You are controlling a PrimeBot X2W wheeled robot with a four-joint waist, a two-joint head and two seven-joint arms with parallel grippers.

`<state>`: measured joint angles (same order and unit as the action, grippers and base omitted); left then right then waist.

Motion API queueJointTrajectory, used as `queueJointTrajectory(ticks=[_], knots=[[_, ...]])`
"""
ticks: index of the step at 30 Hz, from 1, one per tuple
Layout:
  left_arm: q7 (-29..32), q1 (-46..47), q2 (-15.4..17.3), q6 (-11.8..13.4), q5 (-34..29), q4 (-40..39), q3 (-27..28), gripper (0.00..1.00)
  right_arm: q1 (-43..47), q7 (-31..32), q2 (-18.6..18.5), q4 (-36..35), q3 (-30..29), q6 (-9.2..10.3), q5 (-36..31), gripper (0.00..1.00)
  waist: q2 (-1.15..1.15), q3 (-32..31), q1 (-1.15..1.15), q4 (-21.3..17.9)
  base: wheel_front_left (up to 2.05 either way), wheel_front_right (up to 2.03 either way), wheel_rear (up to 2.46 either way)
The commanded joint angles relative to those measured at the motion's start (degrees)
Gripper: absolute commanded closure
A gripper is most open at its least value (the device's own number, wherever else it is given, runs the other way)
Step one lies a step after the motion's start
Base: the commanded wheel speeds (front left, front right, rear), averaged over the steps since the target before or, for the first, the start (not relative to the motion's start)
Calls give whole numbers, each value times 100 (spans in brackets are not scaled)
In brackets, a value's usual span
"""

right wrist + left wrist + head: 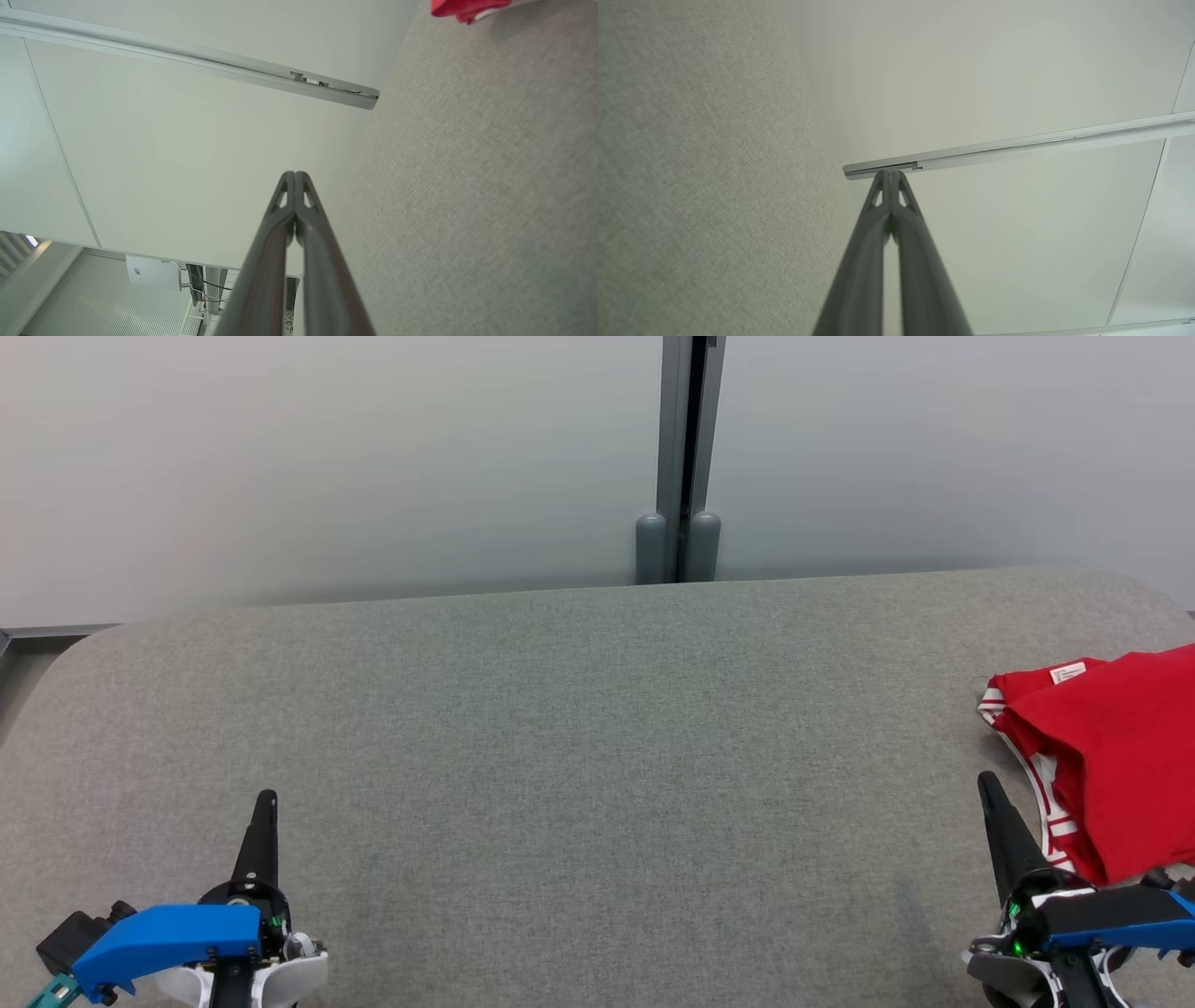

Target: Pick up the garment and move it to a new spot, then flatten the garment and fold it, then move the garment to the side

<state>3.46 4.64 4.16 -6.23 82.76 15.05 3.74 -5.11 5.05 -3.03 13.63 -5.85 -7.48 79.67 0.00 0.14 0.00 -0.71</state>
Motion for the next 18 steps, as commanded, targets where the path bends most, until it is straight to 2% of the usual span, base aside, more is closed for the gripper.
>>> queueJointTrajectory(ticks=[1,18], knots=[[47,103,-4,-44,91,-44,65,100,-82,37,5,-13,-19,-2,134,100,0,0,0,3,0,0,0],[228,171,-90,-111,666,-90,227,100,-119,115,14,26,-61,-2,889,100,0,2,0,45,0,0,0]])
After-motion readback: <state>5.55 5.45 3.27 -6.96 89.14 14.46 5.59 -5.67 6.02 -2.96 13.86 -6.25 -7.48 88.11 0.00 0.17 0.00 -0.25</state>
